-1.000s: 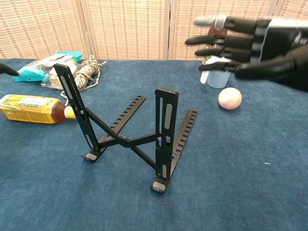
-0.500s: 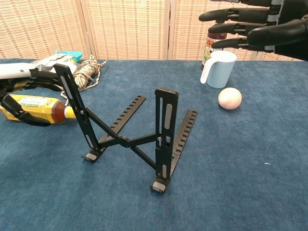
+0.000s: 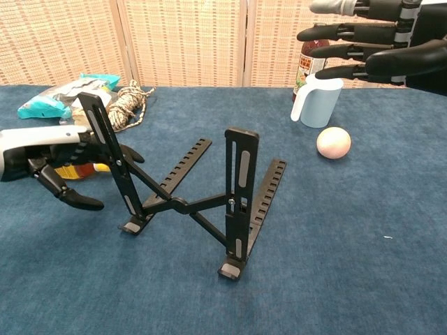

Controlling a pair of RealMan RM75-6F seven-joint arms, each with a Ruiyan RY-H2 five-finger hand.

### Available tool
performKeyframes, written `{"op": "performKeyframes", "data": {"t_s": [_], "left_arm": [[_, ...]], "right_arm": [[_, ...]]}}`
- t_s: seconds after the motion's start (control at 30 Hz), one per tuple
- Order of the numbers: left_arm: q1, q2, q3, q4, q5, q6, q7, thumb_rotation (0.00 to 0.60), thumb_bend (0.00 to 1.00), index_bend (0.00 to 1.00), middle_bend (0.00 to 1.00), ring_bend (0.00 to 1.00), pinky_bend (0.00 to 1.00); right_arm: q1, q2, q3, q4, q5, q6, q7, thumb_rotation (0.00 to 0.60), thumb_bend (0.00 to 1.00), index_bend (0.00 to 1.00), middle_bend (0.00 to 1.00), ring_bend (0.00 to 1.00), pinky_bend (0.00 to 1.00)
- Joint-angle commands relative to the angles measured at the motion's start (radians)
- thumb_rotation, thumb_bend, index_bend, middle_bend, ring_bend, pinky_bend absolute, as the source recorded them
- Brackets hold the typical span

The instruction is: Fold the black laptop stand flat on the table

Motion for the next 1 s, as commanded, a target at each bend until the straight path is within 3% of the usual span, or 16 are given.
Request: {"op": "performKeyframes", "data": {"t_s": [0.03,1.0], "left_arm": [[-0.006,-0.013,0.012,0.013,0.003,0.002,-0.015,0.6,0.13,0.31,0.12,0.06,0.04],[-0.033,-0.031,0.077,0.058,-0.011,0.015,-0.061,0.6,0.13,0.31,0.12,0.06,0.04]], "right_arm": [[-0.002,-0.002,0.001,0.001,-0.001,-0.002,0.001,0.6,0.0,0.0,0.12,0.03,0.09],[-0.012,-0.01,0.016,0.011,-0.008,-0.03,0.007,0.6,0.0,0.0,0.12,0.03,0.09]]}}
